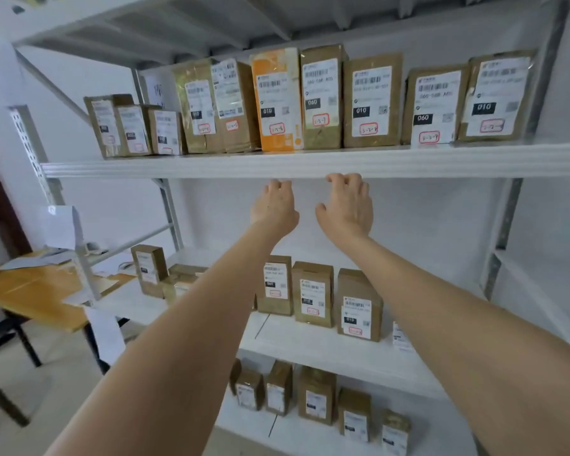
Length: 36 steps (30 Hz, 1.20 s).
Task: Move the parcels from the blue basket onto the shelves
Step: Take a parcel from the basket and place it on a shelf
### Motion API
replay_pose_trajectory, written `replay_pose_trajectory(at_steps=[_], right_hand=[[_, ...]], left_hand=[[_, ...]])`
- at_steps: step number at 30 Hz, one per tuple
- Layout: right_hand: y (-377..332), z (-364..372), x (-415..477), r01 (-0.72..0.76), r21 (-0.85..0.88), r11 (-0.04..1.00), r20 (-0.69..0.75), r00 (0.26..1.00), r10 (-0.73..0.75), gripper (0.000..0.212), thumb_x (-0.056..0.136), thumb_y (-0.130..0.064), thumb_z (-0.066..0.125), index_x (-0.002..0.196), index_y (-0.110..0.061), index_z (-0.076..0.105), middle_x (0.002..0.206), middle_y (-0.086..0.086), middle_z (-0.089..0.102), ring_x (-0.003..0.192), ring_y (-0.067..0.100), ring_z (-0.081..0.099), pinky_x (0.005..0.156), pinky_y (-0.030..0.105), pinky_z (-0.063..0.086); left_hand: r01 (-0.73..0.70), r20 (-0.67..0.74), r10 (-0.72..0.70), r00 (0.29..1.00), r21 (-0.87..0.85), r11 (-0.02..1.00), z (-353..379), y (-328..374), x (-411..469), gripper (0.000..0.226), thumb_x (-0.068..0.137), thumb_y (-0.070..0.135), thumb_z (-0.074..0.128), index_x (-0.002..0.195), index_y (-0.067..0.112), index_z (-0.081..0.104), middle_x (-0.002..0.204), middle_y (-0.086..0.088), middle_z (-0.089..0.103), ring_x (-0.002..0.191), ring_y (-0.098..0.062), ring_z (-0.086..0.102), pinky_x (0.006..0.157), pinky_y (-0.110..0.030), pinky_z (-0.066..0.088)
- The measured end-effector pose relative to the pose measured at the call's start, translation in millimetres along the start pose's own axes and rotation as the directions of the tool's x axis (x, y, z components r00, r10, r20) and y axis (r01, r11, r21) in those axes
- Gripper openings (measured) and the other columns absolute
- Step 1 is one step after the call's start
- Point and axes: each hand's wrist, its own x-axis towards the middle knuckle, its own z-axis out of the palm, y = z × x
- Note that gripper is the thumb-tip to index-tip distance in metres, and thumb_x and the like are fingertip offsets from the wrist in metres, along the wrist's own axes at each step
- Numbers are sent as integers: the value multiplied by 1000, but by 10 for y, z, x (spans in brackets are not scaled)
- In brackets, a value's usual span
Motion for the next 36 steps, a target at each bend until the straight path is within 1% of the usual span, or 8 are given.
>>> replay_pose_trajectory(at_steps=[6,10,13,16,19,22,29,36], right_hand=[[-522,836,-517,-37,-60,998,148,988,45,51,91,-23,59,139,-20,40,139,8,38,126,27,36,99,33,38],[-947,1442,-816,-73,-100,992,226,970,94,51,91,-17,57,139,-20,39,138,8,38,125,27,37,98,34,40],[-1260,1840,-1020,-88,-127,988,286,950,121,49,91,-18,56,137,-19,40,137,10,37,124,27,37,96,35,41],[-1557,2194,-1137,-110,-145,983,359,920,156,54,88,-18,60,138,-19,38,138,11,36,124,28,37,96,35,40],[-1803,2544,-1144,-97,-138,986,391,909,144,55,86,-17,62,136,-18,39,139,11,37,125,28,37,96,34,39],[-1997,2899,-1082,-79,-132,988,434,892,129,56,88,-21,61,138,-18,37,141,10,35,128,28,35,101,35,36],[-2346,3913,-782,-89,-100,991,471,873,125,58,90,-19,59,142,-18,33,147,10,29,136,27,28,104,35,35],[-2576,4793,-378,-76,-93,993,540,834,115,64,89,-30,63,144,-18,33,148,11,30,137,29,26,110,39,31]], left_hand=[[15,140,-21,990,47,999,442,-1081,-267,61,90,15,57,143,13,28,144,-10,31,128,-27,37,93,-36,43],[-7,222,-3,975,45,999,673,-1828,-390,59,92,19,55,143,12,28,143,-10,31,127,-26,38,91,-36,44],[-20,274,1,962,66,998,835,-2343,-466,57,92,16,53,143,12,28,143,-9,31,127,-26,39,84,-35,46],[9,320,-30,947,67,998,980,-2764,-514,50,91,15,52,138,13,34,140,-9,34,126,-26,39,76,-34,43],[35,342,-58,938,71,997,1091,-3119,-471,51,92,13,52,139,13,33,142,-9,33,129,-27,37,85,-37,45],[45,351,-72,934,85,995,1219,-3421,-340,54,90,14,55,139,13,34,140,-9,36,128,-26,39,88,-38,46],[26,398,-77,914,132,991,1714,-4160,238,54,89,18,57,138,13,34,136,-8,38,125,-24,41,79,-35,47],[36,398,-88,913,138,990,2042,-4875,940,46,93,19,51,137,12,36,136,-9,37,122,-26,44,84,-37,46]])
